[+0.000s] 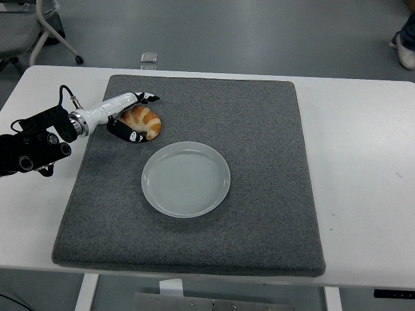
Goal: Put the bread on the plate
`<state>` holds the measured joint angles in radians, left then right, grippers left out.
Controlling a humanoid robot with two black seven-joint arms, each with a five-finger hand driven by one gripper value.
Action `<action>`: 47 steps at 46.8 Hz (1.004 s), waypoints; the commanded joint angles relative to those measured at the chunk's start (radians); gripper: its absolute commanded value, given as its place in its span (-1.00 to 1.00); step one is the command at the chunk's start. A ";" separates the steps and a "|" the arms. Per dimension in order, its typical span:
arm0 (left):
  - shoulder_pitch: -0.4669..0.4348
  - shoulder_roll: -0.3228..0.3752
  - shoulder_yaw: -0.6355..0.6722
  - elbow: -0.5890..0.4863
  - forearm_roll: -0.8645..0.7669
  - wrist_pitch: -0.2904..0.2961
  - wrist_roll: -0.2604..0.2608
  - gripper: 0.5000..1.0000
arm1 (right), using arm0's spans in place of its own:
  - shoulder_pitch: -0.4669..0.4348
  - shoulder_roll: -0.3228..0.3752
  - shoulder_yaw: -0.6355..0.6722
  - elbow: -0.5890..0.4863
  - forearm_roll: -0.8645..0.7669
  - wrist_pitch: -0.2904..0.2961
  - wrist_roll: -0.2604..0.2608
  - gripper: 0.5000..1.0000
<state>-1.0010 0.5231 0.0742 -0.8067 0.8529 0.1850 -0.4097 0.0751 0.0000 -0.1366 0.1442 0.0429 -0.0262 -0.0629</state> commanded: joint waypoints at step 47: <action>-0.011 0.051 -0.014 -0.009 -0.020 0.005 -0.066 -1.00 | -0.002 0.000 0.000 0.000 0.000 0.000 0.000 0.72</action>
<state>-1.0124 0.5637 0.0601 -0.8136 0.8362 0.1904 -0.4741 0.0736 0.0000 -0.1365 0.1442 0.0430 -0.0262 -0.0628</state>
